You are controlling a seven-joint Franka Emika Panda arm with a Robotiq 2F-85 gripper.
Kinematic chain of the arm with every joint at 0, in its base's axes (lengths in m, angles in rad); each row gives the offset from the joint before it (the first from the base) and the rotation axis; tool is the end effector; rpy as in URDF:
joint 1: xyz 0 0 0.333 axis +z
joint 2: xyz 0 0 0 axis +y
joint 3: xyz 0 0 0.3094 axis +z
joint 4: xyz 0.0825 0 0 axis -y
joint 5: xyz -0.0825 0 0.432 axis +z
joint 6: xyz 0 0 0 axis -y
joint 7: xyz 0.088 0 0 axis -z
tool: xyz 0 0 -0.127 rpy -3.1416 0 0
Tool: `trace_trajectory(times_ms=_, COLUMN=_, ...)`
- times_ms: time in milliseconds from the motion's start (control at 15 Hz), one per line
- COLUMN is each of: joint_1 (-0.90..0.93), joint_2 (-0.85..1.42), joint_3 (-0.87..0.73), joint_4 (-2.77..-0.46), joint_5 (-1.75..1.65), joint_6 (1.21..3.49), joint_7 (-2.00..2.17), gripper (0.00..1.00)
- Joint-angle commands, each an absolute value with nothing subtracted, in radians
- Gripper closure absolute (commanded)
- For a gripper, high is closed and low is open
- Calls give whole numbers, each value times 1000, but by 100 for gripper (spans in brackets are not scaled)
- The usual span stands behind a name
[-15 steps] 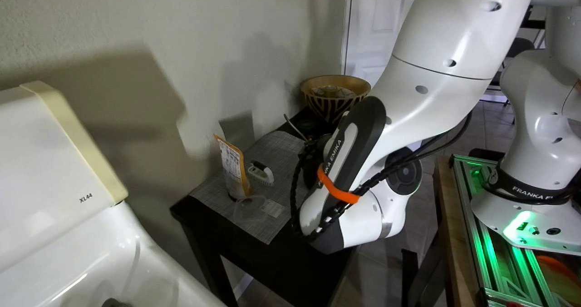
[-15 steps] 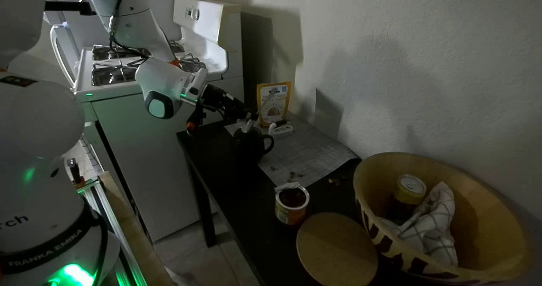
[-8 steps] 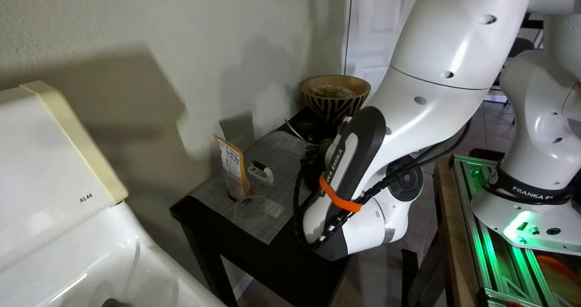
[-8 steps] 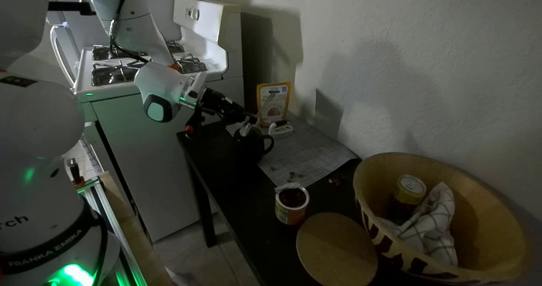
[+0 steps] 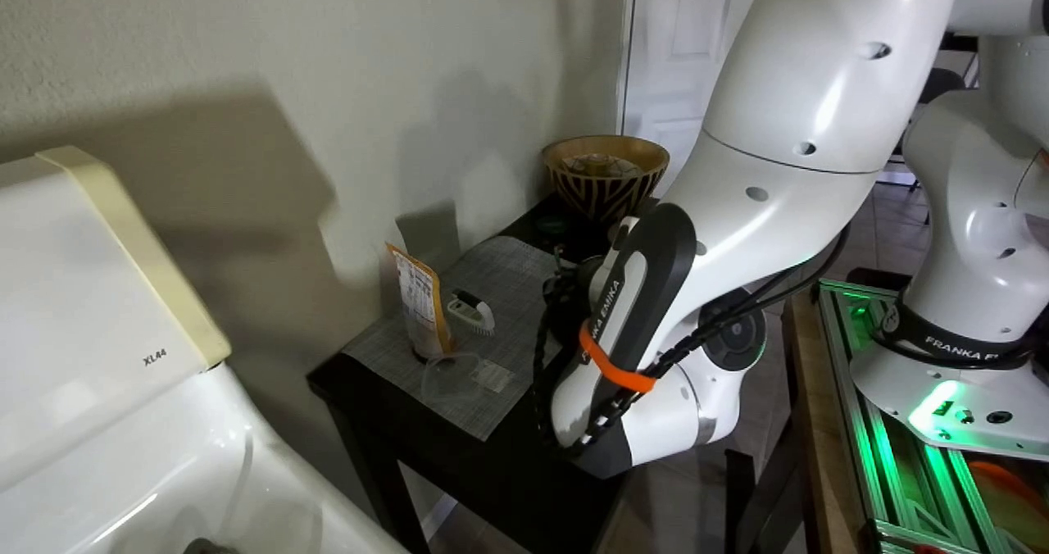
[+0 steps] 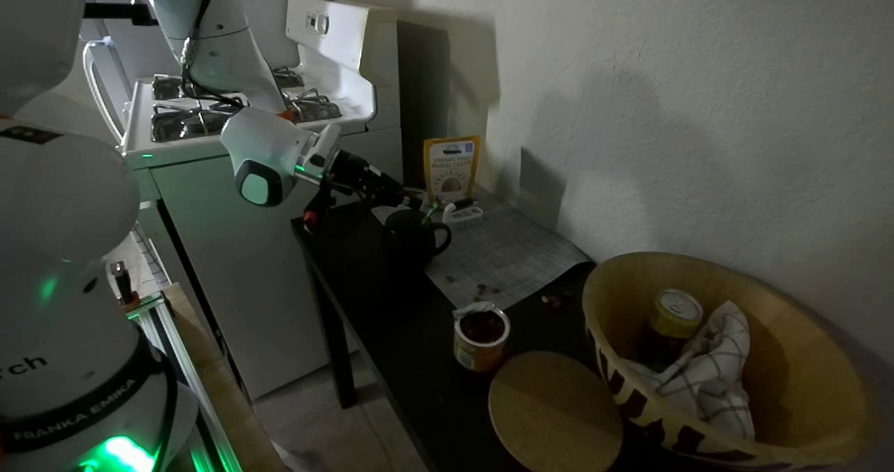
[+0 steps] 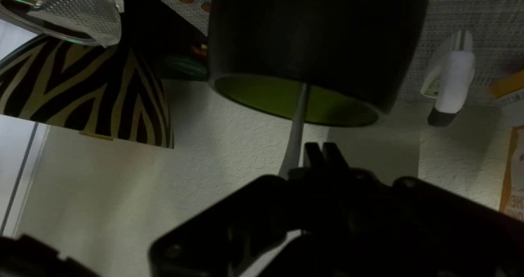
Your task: Lift the spoon from the table and put it in the black mug
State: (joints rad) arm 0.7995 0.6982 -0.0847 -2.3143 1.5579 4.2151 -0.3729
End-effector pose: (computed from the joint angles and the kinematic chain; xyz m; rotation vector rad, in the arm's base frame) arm 0.4073 0.1454 0.1254 2.2133 -0.5955 1.2862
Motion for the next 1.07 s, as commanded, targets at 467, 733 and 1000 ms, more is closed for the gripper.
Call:
trace_trajectory(times_ms=467, joint_1=994, joint_2=527, joint_3=-347, joint_4=-2514, joint_5=1545, joint_6=4218, joint_7=-197, gripper=56)
trace_trajectory(times_ms=733, joint_1=1183, joint_2=469, joint_3=-671, joint_4=-2620, joint_5=1514, joint_6=4220, joint_7=-23, gripper=27)
trace_trajectory(times_ms=1000, joint_1=1209, joint_2=466, joint_3=-775, joint_4=-2588, joint_5=1541, joint_6=4216, joint_7=-42, gripper=21)
